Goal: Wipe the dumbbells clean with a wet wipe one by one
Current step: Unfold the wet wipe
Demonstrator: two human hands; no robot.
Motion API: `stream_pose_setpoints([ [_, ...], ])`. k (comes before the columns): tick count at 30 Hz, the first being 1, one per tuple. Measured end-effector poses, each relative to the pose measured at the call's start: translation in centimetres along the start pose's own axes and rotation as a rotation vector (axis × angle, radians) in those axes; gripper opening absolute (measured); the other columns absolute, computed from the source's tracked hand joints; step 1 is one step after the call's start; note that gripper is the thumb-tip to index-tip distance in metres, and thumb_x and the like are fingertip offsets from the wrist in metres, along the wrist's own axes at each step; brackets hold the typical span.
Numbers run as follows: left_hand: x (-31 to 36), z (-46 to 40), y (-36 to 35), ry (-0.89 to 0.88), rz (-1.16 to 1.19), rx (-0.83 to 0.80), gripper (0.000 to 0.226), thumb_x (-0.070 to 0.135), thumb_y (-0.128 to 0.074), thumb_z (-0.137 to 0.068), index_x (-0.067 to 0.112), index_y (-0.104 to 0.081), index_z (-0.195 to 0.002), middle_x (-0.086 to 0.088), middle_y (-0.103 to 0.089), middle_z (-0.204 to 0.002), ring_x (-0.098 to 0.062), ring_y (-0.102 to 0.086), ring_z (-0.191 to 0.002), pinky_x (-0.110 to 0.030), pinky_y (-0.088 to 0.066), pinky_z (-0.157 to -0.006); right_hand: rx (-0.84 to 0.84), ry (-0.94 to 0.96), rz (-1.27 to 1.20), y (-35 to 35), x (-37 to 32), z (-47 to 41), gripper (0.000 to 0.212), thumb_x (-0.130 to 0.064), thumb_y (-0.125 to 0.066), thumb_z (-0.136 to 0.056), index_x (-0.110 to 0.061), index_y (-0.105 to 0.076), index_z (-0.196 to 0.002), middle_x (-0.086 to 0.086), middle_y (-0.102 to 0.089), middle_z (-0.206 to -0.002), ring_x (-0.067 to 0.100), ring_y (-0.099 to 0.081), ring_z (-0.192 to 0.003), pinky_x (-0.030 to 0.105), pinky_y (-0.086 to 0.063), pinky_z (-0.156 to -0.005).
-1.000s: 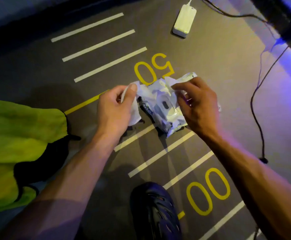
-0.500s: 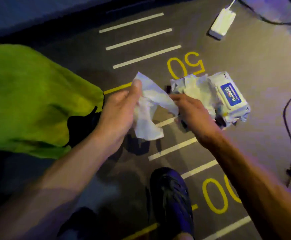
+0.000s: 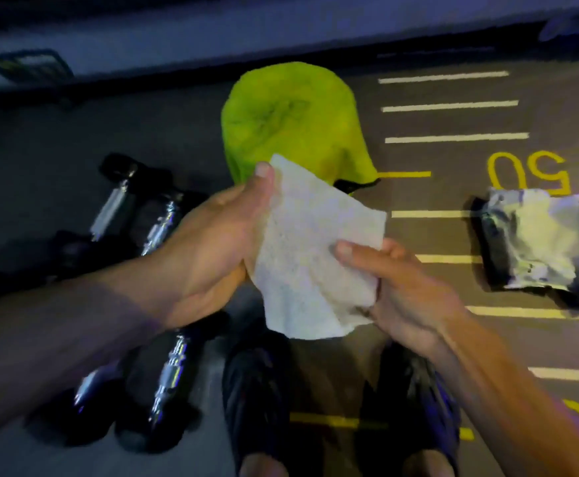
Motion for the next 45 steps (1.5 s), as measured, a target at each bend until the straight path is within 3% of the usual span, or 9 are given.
stream_pose_setpoints([
  [3, -0.9, 1.9, 3.6, 0.04, 0.084, 0.068, 0.051, 0.048, -0.037, -0.106, 0.015, -0.066, -0.13, -0.008, -0.076, -0.12, -0.018, -0.076, -0.1, -0.03, -0.064, -0.071, 0.04, -0.038, 0.019, -3.3, 0.1, -1.2, 0.032, -0.033, -0.068, -0.085, -0.015, -0.078, -0.11, 0.01, -0.076, -0.116, 0.021, -0.073, -0.105, 0.037, -0.059, -0.091],
  [9, -6.4, 4.0, 7.0, 0.177, 0.273, -0.111, 0.049, 0.042, -0.059, -0.096, 0.013, -0.065, -0.136, -0.021, -0.065, -0.136, -0.027, -0.069, -0.106, -0.037, -0.062, -0.084, 0.129, 0.025, 0.17, -4.5, 1.7, -3.5, 0.025, -0.028, -0.058, -0.1, -0.01, -0.067, -0.115, 0.016, -0.068, -0.123, 0.029, -0.062, -0.12, 0.055, -0.041, -0.115],
  [15, -12.7, 1.2, 6.1, 0.061, 0.399, 0.187, 0.036, 0.01, -0.068, -0.085, 0.004, -0.07, -0.12, -0.019, -0.074, -0.119, -0.024, -0.073, -0.099, -0.035, -0.059, -0.09, 0.216, 0.04, 0.439, -2.0, 4.2, -3.5, 0.019, -0.007, -0.063, -0.096, -0.005, -0.071, -0.114, 0.027, -0.071, -0.115, 0.031, -0.067, -0.098, 0.045, -0.053, -0.085],
  [20, -14.3, -0.5, 6.3, 0.078, 0.393, 0.286, 0.042, 0.014, -0.073, -0.079, 0.001, -0.069, -0.119, -0.023, -0.073, -0.117, -0.029, -0.068, -0.099, -0.038, -0.054, -0.089, 0.308, 0.039, 0.581, -0.3, 4.0, -4.5, 0.019, -0.016, -0.063, -0.099, 0.003, -0.064, -0.101, 0.025, -0.054, -0.068, 0.022, -0.05, -0.048, 0.024, -0.042, -0.045],
  [25, -14.2, -0.5, 6.9, 0.023, 0.287, 0.358, 0.024, 0.005, -0.068, -0.093, 0.001, -0.07, -0.117, -0.018, -0.077, -0.109, -0.028, -0.073, -0.097, -0.035, -0.061, -0.081, 0.199, -0.051, 0.486, -1.8, 4.9, -4.8, 0.028, -0.026, -0.066, -0.091, -0.01, -0.071, -0.113, 0.008, -0.076, -0.1, 0.014, -0.072, -0.086, 0.029, -0.058, -0.071],
  [29, -14.3, 0.6, 6.7, -0.012, 0.23, 0.422, 0.012, 0.011, -0.07, -0.095, 0.007, -0.072, -0.106, -0.014, -0.074, -0.083, -0.022, -0.064, -0.058, -0.029, -0.047, -0.045, 0.318, 0.136, 0.653, -2.0, 6.8, -4.8, 0.012, -0.014, -0.068, -0.096, -0.002, -0.069, -0.096, 0.009, -0.063, -0.075, 0.018, -0.059, -0.069, 0.034, -0.05, -0.061],
  [34, -15.1, 2.4, 7.7, 0.011, 0.162, 0.451, 0.011, 0.028, -0.076, -0.09, 0.02, -0.074, -0.097, -0.022, -0.068, -0.086, -0.031, -0.054, -0.075, -0.049, -0.038, -0.068, 0.366, 0.273, 0.841, -1.4, 8.7, -3.4, 0.034, -0.032, -0.059, -0.097, 0.001, -0.064, -0.092, 0.003, -0.052, -0.071, 0.013, -0.046, -0.066, 0.03, -0.037, -0.058],
  [41, -14.8, 3.7, 8.7, -0.027, 0.091, 0.183, 0.016, 0.013, -0.067, -0.096, 0.007, -0.071, -0.111, -0.006, -0.076, -0.098, -0.014, -0.07, -0.086, -0.025, -0.055, -0.075, 0.259, 0.101, 0.679, -0.5, 8.2, -2.2, 0.029, -0.031, -0.061, -0.099, -0.004, -0.071, -0.102, 0.027, -0.07, -0.1, 0.023, -0.061, -0.087, 0.04, -0.048, -0.079],
  [45, -14.6, 3.8, 9.3, -0.05, 0.104, 0.172, 0.025, 0.019, -0.071, -0.086, 0.009, -0.075, -0.109, -0.018, -0.076, -0.105, -0.027, -0.069, -0.093, -0.051, -0.052, -0.096, 0.265, 0.118, 0.579, -0.4, 8.0, -1.7, 0.021, -0.02, -0.058, -0.102, -0.007, -0.07, -0.09, 0.009, -0.068, -0.085, 0.013, -0.063, -0.078, 0.029, -0.052, -0.074],
])
Point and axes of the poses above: each hand's wrist, its own z-axis away from the middle knuckle, its own y-axis out of the back of the hand, x = y × z, the point moved 1 cm from there along -z, towards the middle knuckle
